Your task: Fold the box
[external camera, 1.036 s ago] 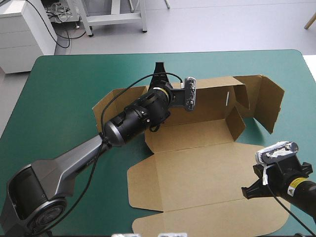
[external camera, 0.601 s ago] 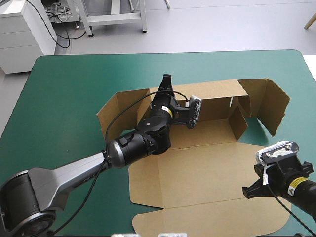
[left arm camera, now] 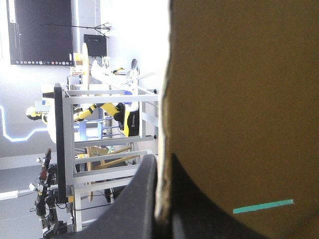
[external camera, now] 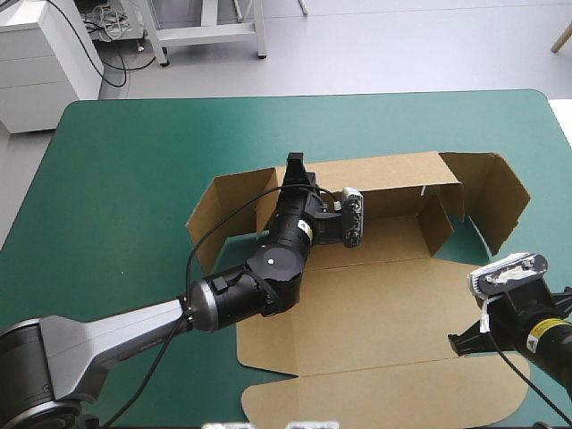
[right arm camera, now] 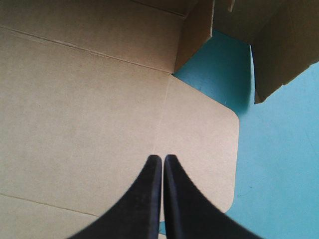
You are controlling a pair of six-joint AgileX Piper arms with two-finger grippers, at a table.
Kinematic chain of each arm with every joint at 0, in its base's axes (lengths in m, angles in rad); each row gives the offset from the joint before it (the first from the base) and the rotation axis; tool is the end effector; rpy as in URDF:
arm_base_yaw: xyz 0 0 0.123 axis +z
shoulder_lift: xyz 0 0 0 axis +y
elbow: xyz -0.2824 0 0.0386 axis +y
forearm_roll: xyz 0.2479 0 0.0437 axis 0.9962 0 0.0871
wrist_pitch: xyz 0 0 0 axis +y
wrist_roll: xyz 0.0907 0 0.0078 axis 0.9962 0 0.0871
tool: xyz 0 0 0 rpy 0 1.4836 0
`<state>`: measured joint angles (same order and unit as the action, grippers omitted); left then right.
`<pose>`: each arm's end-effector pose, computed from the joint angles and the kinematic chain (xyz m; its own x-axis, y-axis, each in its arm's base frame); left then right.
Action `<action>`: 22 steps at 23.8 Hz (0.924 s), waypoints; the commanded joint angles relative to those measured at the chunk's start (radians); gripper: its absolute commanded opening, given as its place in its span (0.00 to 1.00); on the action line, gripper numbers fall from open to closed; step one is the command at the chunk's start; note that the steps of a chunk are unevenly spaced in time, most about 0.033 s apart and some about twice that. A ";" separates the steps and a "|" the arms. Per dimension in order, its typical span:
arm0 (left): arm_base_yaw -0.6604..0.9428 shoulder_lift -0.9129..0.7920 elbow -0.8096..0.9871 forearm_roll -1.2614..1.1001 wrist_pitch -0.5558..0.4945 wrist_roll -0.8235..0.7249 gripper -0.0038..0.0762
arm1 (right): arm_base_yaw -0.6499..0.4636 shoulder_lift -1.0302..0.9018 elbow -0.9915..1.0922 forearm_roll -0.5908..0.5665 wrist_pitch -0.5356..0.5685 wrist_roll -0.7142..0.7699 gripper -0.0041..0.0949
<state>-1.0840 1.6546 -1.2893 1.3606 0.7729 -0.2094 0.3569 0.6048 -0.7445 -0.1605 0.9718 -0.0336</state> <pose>0.2273 -0.2963 0.3228 0.2149 0.9653 -0.1485 0.3626 0.0623 0.9299 0.0938 0.0222 0.3323 -0.5944 -0.3531 -0.7225 -0.3313 0.9262 -0.1801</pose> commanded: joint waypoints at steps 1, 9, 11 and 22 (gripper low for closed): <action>-0.012 -0.050 -0.025 0.068 0.012 -0.032 0.04 | -0.005 0.000 -0.025 -0.014 -0.059 -0.001 0.04; -0.011 -0.048 -0.001 0.077 0.035 -0.030 0.04 | -0.005 0.000 -0.025 -0.019 -0.078 0.095 0.55; -0.011 -0.048 0.037 0.099 0.033 -0.032 0.04 | -0.005 0.000 -0.025 -0.017 -0.083 0.113 0.68; -0.011 -0.048 0.169 0.332 0.104 -0.205 0.04 | -0.005 0.000 -0.029 -0.114 -0.089 0.255 0.77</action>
<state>-1.0911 1.6500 -1.1071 1.6552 0.8002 -0.3865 0.3569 0.6048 -0.7445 -0.2007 0.9441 0.1779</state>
